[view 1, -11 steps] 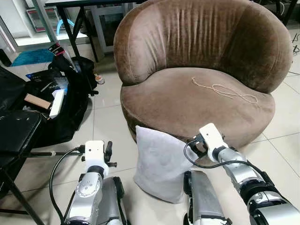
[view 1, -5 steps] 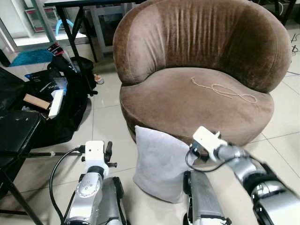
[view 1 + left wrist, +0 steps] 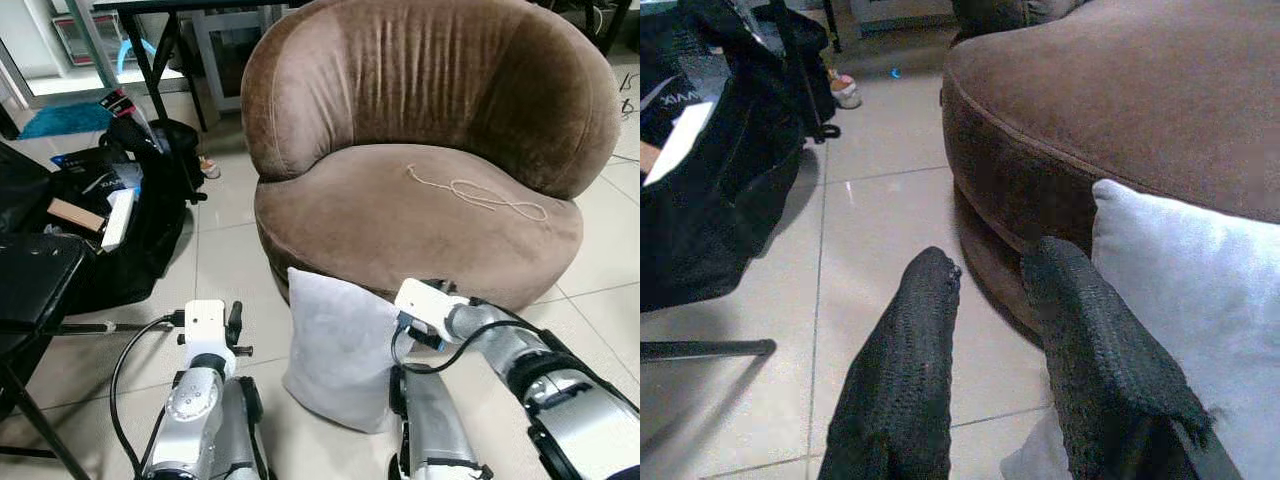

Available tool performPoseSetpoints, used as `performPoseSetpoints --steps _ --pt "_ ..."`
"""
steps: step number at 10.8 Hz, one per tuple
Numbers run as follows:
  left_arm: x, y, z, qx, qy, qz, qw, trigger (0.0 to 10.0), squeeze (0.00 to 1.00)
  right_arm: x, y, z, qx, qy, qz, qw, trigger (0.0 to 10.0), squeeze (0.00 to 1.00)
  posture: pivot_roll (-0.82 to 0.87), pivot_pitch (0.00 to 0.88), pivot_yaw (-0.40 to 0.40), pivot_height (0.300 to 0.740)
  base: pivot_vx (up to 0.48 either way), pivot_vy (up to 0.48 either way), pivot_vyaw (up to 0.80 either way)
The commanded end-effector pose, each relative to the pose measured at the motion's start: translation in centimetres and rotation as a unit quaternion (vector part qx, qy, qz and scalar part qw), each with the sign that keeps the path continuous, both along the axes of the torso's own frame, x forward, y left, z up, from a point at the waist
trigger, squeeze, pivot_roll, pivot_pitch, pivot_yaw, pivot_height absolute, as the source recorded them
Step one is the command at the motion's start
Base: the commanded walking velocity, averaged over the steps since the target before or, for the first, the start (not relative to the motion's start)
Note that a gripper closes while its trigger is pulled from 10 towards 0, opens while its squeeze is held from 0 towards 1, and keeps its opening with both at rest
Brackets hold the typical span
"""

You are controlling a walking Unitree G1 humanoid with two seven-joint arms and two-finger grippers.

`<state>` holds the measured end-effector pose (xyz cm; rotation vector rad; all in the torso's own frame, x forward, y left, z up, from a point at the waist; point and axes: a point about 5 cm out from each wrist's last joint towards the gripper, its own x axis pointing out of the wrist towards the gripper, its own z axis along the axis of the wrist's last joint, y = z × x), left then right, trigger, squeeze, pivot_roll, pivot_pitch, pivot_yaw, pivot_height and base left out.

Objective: Move the pillow to the sofa from floor

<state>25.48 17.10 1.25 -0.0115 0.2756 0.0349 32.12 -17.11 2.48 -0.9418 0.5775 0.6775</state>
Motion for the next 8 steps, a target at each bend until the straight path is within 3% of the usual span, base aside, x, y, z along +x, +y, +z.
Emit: performPoseSetpoints --steps 1,4,6,8 --pt "0.0 -0.1 0.0 0.001 0.001 0.003 1.0 10.0 0.0 0.4 0.4 0.3 -0.014 -0.001 0.007 1.0 10.0 0.0 -0.12 0.0 0.028 0.501 0.0 0.0 0.0" --pt "-0.2 -0.4 0.2 -0.003 -0.004 0.006 1.0 10.0 0.0 0.4 1.9 0.2 -0.043 0.013 0.058 0.997 10.0 0.0 -0.11 0.0 0.01 0.501 0.0 0.0 0.0" --pt "-0.1 -0.5 0.5 -0.006 -0.01 0.01 1.0 10.0 0.0 0.6 2.4 0.5 -0.134 0.002 0.15 0.98 10.0 0.0 -0.1 0.0 -0.012 0.501 0.0 0.0 0.0" --pt "-0.2 -1.0 0.7 -0.015 -0.017 0.015 1.0 10.0 0.0 0.1 2.8 -0.1 -0.216 -0.003 0.233 0.948 10.0 0.0 -0.1 0.0 -0.038 0.501 0.0 0.0 0.0"
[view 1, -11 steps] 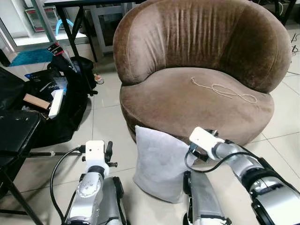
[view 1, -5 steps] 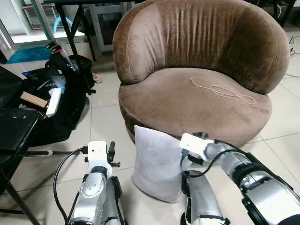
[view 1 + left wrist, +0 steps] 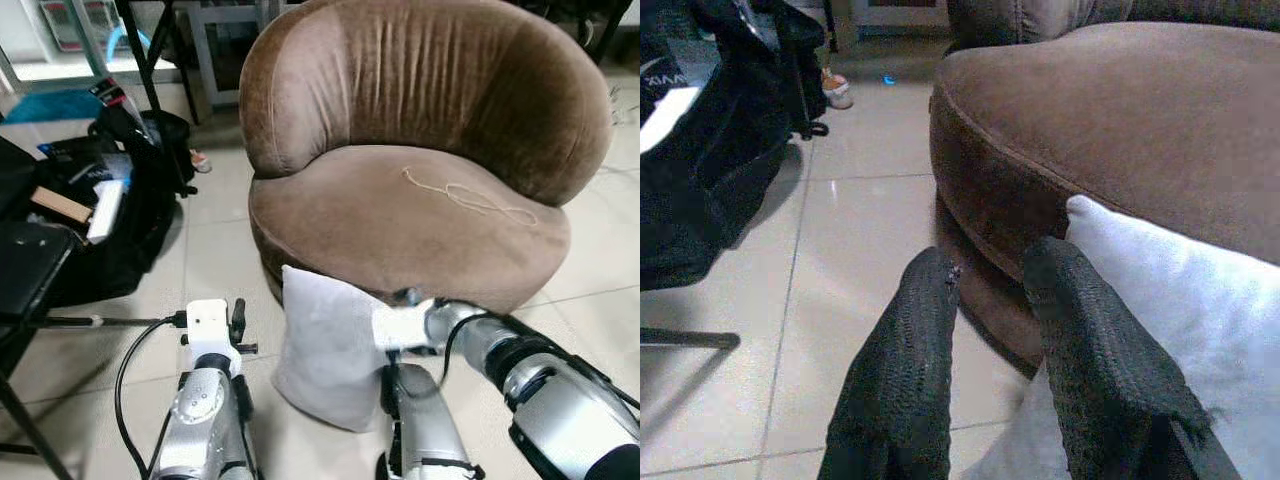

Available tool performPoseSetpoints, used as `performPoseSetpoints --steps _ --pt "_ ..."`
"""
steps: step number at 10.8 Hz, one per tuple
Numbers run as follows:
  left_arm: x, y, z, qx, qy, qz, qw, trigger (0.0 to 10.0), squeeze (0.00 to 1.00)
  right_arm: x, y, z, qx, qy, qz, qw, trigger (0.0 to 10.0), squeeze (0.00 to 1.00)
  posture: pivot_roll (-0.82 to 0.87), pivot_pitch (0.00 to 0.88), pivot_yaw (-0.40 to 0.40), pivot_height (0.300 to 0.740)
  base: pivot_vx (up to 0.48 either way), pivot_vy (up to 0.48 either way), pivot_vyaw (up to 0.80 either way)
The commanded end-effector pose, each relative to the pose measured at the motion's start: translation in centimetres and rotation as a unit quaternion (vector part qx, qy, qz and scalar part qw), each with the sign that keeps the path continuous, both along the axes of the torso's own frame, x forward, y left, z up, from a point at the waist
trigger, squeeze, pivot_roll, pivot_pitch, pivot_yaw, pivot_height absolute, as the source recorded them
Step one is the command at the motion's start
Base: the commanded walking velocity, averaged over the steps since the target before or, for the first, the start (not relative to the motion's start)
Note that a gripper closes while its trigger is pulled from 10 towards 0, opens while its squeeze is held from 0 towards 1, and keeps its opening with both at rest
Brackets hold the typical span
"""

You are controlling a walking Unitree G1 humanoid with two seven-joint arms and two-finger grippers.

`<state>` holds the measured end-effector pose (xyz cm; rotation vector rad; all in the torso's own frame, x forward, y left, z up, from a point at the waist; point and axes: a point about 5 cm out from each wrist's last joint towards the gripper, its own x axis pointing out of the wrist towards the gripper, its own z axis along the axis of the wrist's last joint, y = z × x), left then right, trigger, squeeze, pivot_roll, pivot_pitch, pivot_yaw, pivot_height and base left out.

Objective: Move the pillow to the sofa from floor

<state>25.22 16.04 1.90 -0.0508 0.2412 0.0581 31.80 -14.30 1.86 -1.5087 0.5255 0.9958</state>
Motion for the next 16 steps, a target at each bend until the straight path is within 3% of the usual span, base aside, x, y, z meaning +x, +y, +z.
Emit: performPoseSetpoints --steps 1,2,3,5,7,12,16 --pt "-0.1 -0.1 0.1 -0.002 0.0 0.005 1.0 10.0 0.0 0.3 0.4 0.3 -0.026 -0.01 0.036 0.999 10.0 0.0 -0.1 0.0 -0.045 0.501 0.0 0.0 0.0" --pt "-0.2 -0.4 0.0 -0.009 0.001 0.01 1.0 10.0 0.0 0.4 1.5 0.4 -0.017 -0.017 0.04 0.999 10.0 0.0 -0.1 0.0 -0.055 0.501 0.0 0.0 0.0" --pt "-0.3 -0.5 0.0 -0.009 0.001 0.009 1.0 10.0 0.0 0.8 1.6 0.8 0.015 -0.025 0.002 1.0 10.0 0.0 -0.1 0.0 -0.062 0.501 0.0 0.0 0.0" --pt "-0.4 -0.3 0.1 -0.007 0.001 0.012 1.0 10.0 0.0 1.1 1.3 1.0 0.064 -0.017 -0.074 0.995 10.0 0.0 -0.1 0.0 -0.068 0.501 0.0 0.0 0.0" --pt "-0.5 -0.4 0.1 -0.006 0.003 0.01 1.0 10.0 0.0 1.2 0.8 1.1 0.08 -0.024 -0.099 0.992 10.0 0.0 -0.1 0.0 -0.064 0.501 0.0 0.0 0.0" --pt "-0.7 -0.5 0.3 -0.006 0.003 0.009 1.0 10.0 0.0 1.1 0.9 0.9 0.053 -0.022 -0.078 0.995 10.0 0.0 -0.09 0.0 -0.067 0.501 0.0 0.0 0.0" --pt "-2.0 -0.7 0.7 -0.008 0.002 0.01 1.0 10.0 0.0 1.3 0.5 1.2 0.042 -0.028 -0.07 0.996 10.0 0.0 -0.09 0.023 -0.079 0.501 0.0 0.0 0.0"
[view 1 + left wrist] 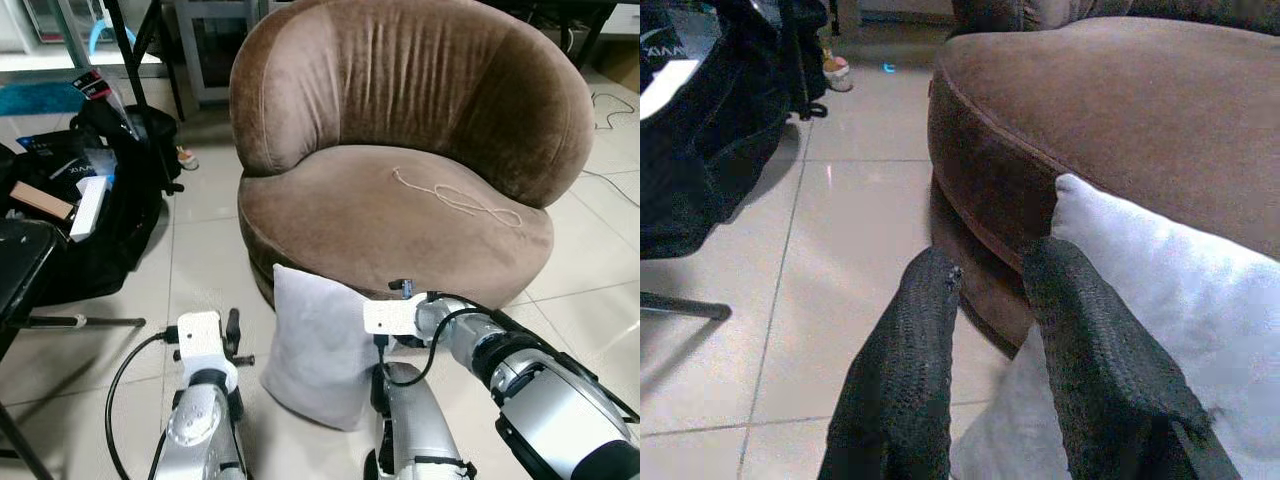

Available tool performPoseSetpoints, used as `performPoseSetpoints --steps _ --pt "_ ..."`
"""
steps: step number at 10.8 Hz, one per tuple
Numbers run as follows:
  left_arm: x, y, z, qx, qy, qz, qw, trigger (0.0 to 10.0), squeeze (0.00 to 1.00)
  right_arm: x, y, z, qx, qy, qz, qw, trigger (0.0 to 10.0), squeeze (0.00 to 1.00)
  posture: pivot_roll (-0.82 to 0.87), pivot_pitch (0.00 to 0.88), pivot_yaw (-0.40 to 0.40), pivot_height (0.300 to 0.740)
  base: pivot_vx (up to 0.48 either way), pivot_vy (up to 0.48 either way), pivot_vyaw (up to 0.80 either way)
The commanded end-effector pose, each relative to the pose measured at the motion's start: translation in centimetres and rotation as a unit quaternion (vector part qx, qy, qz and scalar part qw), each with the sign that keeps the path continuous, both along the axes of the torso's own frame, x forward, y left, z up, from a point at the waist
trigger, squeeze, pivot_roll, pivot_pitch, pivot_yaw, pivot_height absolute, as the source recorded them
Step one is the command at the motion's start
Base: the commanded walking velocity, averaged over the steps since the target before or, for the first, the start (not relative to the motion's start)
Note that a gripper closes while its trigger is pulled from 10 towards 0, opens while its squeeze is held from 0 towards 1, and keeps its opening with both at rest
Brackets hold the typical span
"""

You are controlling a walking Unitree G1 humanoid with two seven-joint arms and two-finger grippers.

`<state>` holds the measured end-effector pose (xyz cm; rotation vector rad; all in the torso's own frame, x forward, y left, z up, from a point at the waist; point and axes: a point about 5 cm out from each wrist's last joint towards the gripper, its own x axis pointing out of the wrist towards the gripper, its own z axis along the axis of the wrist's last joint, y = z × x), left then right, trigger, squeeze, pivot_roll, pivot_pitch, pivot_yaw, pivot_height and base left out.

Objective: Move the pillow to the sofa from floor

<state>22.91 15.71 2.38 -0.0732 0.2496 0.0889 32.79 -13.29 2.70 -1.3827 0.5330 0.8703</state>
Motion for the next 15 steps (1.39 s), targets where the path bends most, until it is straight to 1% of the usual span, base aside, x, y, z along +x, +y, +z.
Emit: performPoseSetpoints --steps 1,5,8,10,13,14,15 --pt "0.0 -0.4 0.4 0.003 -0.002 -0.007 1.0 10.0 0.0 0.3 -0.5 0.4 -0.009 -0.005 -0.002 1.0 10.0 0.0 -0.09 0.03 -0.079 0.501 0.0 0.0 0.0" --pt "-0.6 -0.1 0.7 0.004 0.002 -0.003 1.0 10.0 0.0 0.2 -0.2 0.2 -0.008 -0.005 0.002 1.0 10.0 0.0 -0.08 0.052 -0.082 0.501 0.0 0.0 0.0" --pt "-0.9 -0.2 0.7 0.004 0.008 -0.006 1.0 10.0 0.0 0.0 -0.3 -0.1 -0.013 -0.001 0.006 1.0 10.0 0.0 -0.08 0.062 -0.085 0.501 0.0 0.0 0.0" --pt "-1.1 -0.1 1.2 0.007 0.008 -0.004 1.0 10.0 0.0 -0.1 -0.5 -0.2 -0.022 -0.002 0.014 1.0 10.0 0.0 -0.07 0.074 -0.093 0.501 0.0 0.0 0.0" --pt "-2.1 0.4 2.1 0.014 0.004 -0.003 1.0 10.0 0.0 -0.6 -0.4 -0.7 -0.031 0.002 0.019 0.999 10.0 0.0 0.0 0.111 -0.085 0.501 0.0 0.0 0.0" --pt "-2.9 0.7 2.7 0.02 0.006 -0.004 1.0 10.0 0.0 -0.7 -0.4 -0.9 -0.036 0.001 0.022 0.999 10.0 0.0 0.02 0.123 -0.08 0.501 0.0 0.0 0.0" --pt "-3.2 0.9 2.9 0.021 0.008 -0.002 1.0 10.0 0.0 -0.9 -0.3 -1.1 -0.038 0.003 0.023 0.999 10.0 0.0 0.04 0.132 -0.08 0.501 0.0 0.0 0.0"
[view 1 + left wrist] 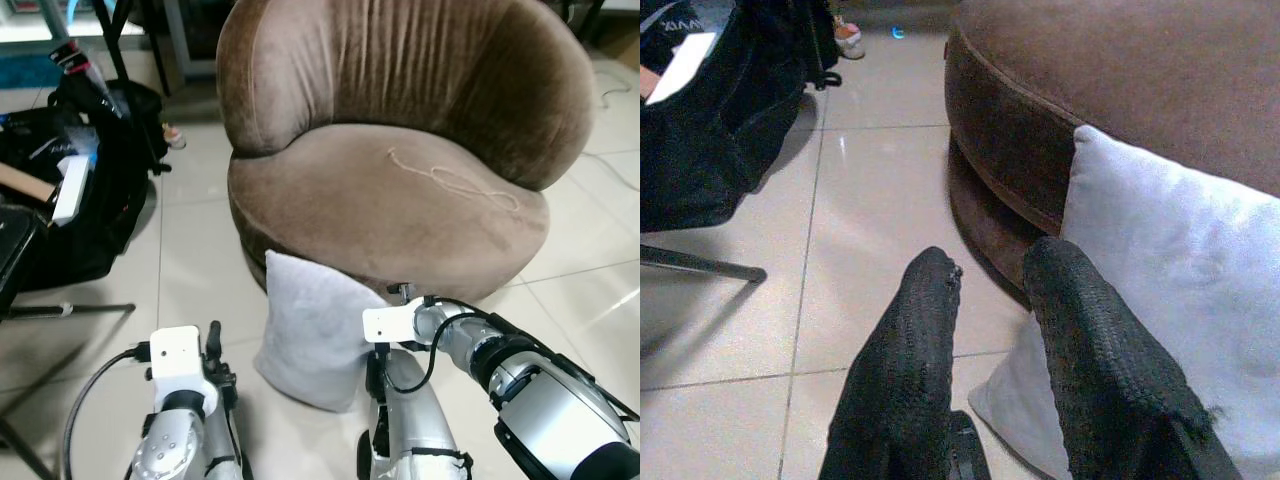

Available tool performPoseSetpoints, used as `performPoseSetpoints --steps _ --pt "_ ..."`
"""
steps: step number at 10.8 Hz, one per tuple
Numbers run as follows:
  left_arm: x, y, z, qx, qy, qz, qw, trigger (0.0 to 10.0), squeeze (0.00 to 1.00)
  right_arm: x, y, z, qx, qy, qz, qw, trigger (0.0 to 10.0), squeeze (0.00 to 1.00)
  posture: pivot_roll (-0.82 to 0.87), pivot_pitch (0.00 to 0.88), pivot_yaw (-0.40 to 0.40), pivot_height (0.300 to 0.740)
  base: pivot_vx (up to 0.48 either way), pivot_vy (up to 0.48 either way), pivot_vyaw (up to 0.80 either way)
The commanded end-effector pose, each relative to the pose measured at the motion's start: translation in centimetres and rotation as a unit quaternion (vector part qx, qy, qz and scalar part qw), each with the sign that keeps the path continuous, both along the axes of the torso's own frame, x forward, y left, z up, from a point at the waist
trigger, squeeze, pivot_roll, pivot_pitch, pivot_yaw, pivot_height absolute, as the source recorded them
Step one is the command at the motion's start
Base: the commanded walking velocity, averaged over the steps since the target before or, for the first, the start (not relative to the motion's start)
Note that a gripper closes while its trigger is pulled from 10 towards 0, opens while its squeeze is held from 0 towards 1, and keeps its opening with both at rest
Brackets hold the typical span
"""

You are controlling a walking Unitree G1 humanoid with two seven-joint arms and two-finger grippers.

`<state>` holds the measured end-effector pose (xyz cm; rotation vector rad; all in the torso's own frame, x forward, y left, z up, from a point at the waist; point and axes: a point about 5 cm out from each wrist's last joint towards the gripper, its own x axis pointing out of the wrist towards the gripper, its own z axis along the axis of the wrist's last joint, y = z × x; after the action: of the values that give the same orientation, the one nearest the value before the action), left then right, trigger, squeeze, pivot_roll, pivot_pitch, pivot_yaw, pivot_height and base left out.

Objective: Move the pillow to the sofa from floor

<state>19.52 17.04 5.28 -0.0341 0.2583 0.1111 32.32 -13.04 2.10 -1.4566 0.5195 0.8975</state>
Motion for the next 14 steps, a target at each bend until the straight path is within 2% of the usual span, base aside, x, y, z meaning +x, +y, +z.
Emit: performPoseSetpoints --steps 1,9,10,13,14 --pt "-0.2 -0.4 0.2 0.001 0.003 -0.011 1.0 10.0 0.0 -0.5 -0.4 -0.6 -0.013 0.008 0.002 1.0 10.0 0.0 0.05 0.14 -0.082 0.501 0.0 0.0 0.0" --pt "-2.2 0.4 1.8 0.012 0.015 -0.002 1.0 10.0 0.0 -1.1 -0.2 -1.3 -0.006 0.016 -0.017 1.0 10.0 0.0 0.14 0.176 -0.07 0.501 0.0 0.0 0.0" --pt "-2.1 0.3 2.0 0.011 0.017 -0.007 1.0 10.0 0.0 -0.8 -0.2 -1.1 0.016 0.007 -0.046 0.999 10.0 0.0 0.13 0.172 -0.067 0.501 0.0 0.0 0.0" --pt "-1.5 0.0 2.1 0.009 0.012 -0.013 1.0 10.0 0.0 -0.7 -0.5 -0.9 0.026 0.005 -0.057 0.998 10.0 0.0 0.12 0.162 -0.068 0.501 0.0 0.0 0.0" --pt "-1.4 -0.1 2.1 0.008 0.013 -0.014 1.0 10.0 0.0 -0.4 -0.6 -0.7 0.033 -0.006 -0.066 0.997 10.0 1.0 0.11 0.157 -0.067 0.501 0.0 0.0 0.0"
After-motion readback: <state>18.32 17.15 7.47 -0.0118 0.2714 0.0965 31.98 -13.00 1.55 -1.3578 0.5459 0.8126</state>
